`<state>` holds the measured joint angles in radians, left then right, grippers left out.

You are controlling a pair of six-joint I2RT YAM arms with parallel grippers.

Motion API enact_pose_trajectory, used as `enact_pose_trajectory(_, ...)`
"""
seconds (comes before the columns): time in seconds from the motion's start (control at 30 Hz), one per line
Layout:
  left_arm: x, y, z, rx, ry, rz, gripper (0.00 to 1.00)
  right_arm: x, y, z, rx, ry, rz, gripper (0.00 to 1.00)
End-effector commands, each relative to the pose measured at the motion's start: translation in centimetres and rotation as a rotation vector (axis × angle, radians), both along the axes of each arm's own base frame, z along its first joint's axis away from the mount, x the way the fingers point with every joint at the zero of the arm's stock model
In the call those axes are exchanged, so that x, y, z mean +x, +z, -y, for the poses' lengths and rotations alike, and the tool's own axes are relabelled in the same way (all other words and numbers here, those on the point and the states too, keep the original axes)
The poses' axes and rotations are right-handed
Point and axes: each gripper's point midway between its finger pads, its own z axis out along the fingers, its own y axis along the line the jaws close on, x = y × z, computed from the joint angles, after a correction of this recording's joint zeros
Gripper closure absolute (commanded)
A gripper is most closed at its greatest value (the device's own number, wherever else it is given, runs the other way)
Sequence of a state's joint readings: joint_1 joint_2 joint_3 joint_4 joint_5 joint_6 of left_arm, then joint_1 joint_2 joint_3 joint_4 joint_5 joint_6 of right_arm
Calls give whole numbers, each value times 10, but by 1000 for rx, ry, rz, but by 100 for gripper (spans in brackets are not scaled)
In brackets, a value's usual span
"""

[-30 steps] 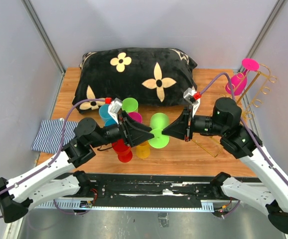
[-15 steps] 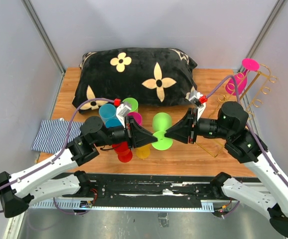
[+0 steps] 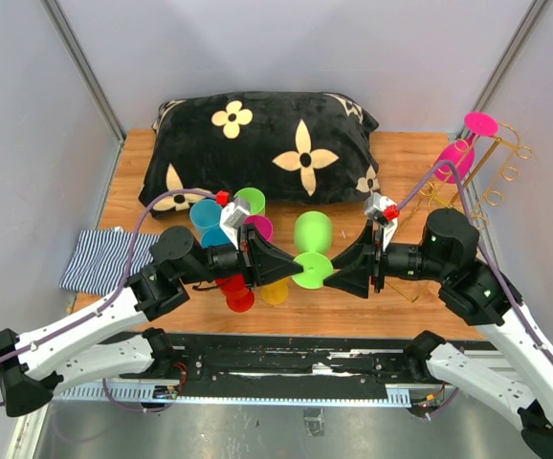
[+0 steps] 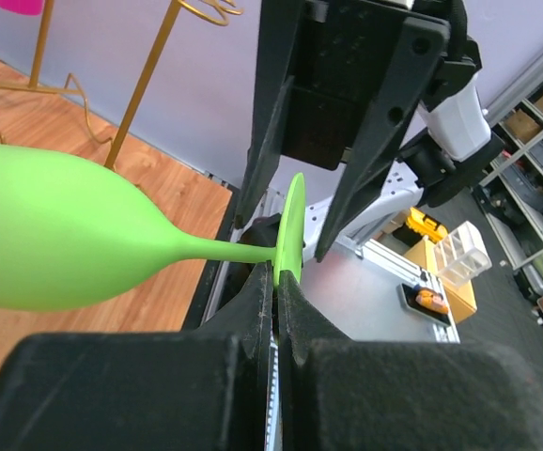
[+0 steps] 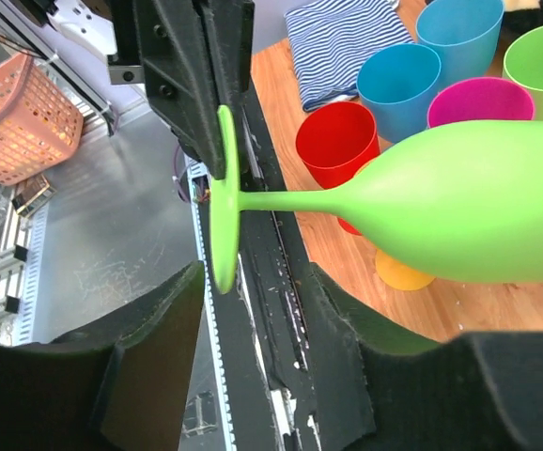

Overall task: Take the wine glass off the wine glass rack
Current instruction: Place the wine glass at the center of the board.

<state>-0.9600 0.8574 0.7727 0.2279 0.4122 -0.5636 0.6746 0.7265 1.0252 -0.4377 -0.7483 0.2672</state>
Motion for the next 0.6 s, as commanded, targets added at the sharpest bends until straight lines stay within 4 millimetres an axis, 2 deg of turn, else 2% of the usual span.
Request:
enact_pose_trajectory(0.0, -5, 12, 3, -43, -12, 64, 99, -3, -7, -4, -15, 31, -18, 57)
enact_pose_trajectory(0.1, -5, 10, 4, -41, -8, 68, 99, -1, -3, -8, 17, 32, -6, 70)
enact_pose_trajectory(0.17, -6, 8, 5, -38, -14, 68, 99, 4, -1, -9, 35, 7, 0, 74)
enact_pose_trajectory(0.3, -7, 5, 6, -33, -11, 64, 99, 0, -1, -13, 51, 40, -9, 82)
enact_pose_trajectory(0.37, -7, 4, 6, -33, -11, 65, 99, 0, 1, -13, 62, 45, 0, 98)
enact_pose_trajectory(0.43, -8, 4, 4, -35, -7, 66, 99, -2, 2, -13, 71, 50, 16, 99)
enact_pose_trajectory(0.53, -7, 1, 2, -35, 5, 65, 89, -2, 1, -9, 71, 34, 61, 99)
enact_pose_trajectory(0.57, -7, 1, 1, -35, 11, 66, 77, -1, 0, -7, 70, 23, 77, 99)
